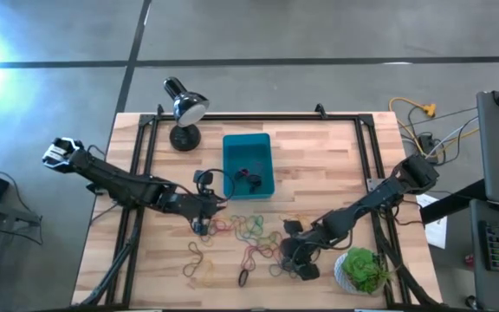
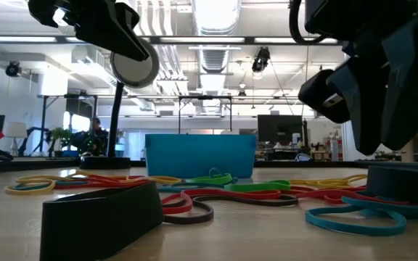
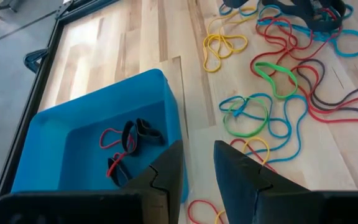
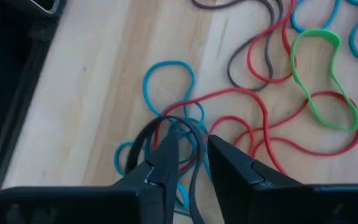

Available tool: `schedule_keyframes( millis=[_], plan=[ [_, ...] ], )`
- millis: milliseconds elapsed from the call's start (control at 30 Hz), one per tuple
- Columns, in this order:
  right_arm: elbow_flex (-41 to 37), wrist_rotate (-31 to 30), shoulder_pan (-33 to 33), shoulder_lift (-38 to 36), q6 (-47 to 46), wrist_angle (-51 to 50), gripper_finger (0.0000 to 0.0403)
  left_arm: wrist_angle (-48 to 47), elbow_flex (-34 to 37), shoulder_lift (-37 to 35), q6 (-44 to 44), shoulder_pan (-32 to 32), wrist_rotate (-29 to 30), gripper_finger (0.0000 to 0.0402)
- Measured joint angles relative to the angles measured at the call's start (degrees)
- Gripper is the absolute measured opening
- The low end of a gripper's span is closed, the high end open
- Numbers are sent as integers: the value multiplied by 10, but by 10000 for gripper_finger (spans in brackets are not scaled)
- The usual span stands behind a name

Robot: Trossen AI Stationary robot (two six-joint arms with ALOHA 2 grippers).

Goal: Pick and place rubber bands into bin
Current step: Put the black rubber band into the blue bin

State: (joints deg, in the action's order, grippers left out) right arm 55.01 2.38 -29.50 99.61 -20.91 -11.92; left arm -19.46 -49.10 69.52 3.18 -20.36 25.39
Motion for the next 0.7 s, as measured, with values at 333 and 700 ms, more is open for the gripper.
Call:
schedule_keyframes(
  millis=[333, 700],
  plan=[
    [-8, -24, 0, 0, -1, 3, 102, 1, 0, 0, 0, 0, 0, 75],
    [-11, -25, -6, 7, -1, 31, 97, 1, 0, 0, 0, 0, 0, 75]
  ],
)
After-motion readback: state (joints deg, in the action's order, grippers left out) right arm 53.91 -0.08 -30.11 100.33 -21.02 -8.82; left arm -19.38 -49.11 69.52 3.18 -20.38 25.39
